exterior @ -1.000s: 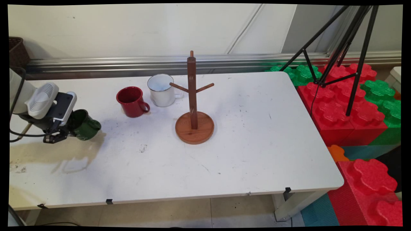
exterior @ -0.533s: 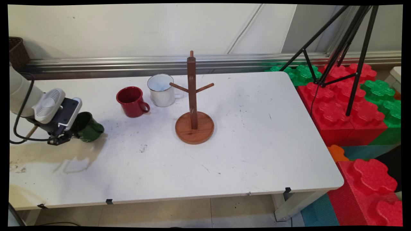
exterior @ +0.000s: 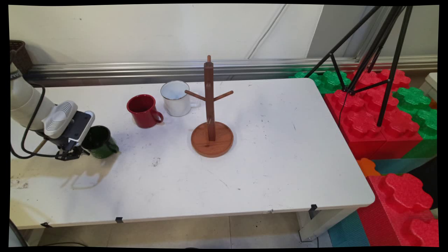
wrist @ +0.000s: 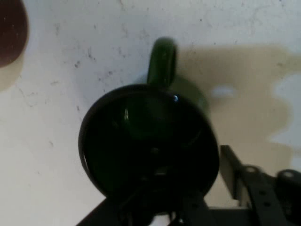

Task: Place the picked object on the table

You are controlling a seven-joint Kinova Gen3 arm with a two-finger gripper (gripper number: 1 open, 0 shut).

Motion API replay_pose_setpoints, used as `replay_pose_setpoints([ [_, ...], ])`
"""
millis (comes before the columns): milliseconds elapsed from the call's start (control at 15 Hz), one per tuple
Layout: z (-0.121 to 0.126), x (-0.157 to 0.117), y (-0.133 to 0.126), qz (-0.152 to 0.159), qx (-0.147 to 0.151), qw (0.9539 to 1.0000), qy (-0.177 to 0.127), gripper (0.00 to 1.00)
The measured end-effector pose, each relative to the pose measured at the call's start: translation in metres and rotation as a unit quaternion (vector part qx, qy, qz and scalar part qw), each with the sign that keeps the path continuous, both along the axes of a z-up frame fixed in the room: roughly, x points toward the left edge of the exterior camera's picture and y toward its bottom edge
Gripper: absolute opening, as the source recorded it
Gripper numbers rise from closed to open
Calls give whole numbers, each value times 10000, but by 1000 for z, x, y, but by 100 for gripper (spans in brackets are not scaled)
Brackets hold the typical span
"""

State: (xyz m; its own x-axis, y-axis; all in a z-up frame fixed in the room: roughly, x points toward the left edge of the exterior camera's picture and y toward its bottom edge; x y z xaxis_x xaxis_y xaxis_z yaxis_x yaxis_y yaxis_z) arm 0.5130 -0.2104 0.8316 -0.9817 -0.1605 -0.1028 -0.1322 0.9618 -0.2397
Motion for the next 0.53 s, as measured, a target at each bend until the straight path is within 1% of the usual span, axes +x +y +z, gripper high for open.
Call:
replay_pose_setpoints([
  [533, 0, -3, -3, -12, -54, 10000, 78, 100],
])
